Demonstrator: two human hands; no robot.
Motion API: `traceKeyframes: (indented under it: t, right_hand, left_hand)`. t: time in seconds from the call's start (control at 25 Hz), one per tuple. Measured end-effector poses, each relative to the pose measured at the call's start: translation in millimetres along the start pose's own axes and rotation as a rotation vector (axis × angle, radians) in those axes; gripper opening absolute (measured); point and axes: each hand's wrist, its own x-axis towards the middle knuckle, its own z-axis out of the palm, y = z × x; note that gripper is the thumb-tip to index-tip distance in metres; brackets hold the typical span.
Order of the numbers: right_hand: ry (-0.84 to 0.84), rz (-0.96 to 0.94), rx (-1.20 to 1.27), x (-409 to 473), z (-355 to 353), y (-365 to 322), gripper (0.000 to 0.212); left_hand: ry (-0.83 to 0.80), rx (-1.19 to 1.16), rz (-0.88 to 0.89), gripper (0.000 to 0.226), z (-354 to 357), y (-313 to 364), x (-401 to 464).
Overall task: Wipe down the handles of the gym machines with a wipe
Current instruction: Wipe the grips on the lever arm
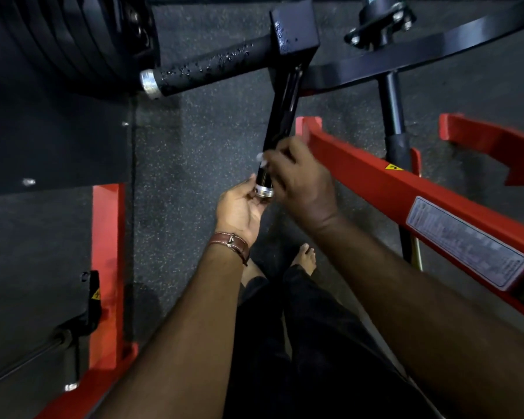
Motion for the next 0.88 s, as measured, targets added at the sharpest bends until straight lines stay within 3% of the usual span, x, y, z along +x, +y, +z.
traceKeyframes:
  t: [0.08,0.16,0.2,0.32,0.36,0.56,0.64,0.76,0.8,0.88]
  right_hand:
    - [-0.195,-0.044,0.021,-25.7,4.8,-4.7,0.023]
    - [-0.201,-0.072,0.011,-14.9,-6.3,3.3,0.022]
    - [-0.097,-0.044,-0.004,2.9,-14.6,9.7,0.02]
    - [0.445,-0.004,0.084,63.0,-42.0,21.4,0.02]
    - [0.466,-0.03,0.128,66.4,-39.1,19.7,0.021]
    - [-0.033,-0.132,0.03,-5.9,-7.5,-1.2,0.032]
    - [0.007,-0.064,-0.001,18.8,-19.8,7.1,0.023]
    - [0.264,-0.041,-0.012,51.6,-29.0,13.8,0.01]
    - [0.27,-0.039,-0.024,43.4,-23.1,10.8,0.01]
    - [0.087,-0.037,0.011,7.1,-6.4,0.8,0.015]
  left_hand:
    - [0.022,0.05,0.015,0.029,0.3,4.0,2.6]
    - [0.009,0.085,0.033,0.032,0.5,6.0,3.2]
    - [0.001,0.09,0.04,0.028,0.4,5.6,2.7]
    - [-0.005,0.079,0.066,0.019,-2.1,1.2,2.6]
    - [-0.003,0.073,0.066,0.019,-2.0,1.0,2.2]
    - [0.021,0.177,0.089,0.017,8.7,9.3,6.1]
    - [0.002,0.22,0.098,0.02,9.6,10.5,8.5]
    - [-0.004,0.225,0.091,0.025,8.0,5.3,7.5]
    - [0.009,0.196,0.09,0.024,7.9,3.5,6.8]
    - [0.036,0.134,0.085,0.021,8.4,1.8,5.4]
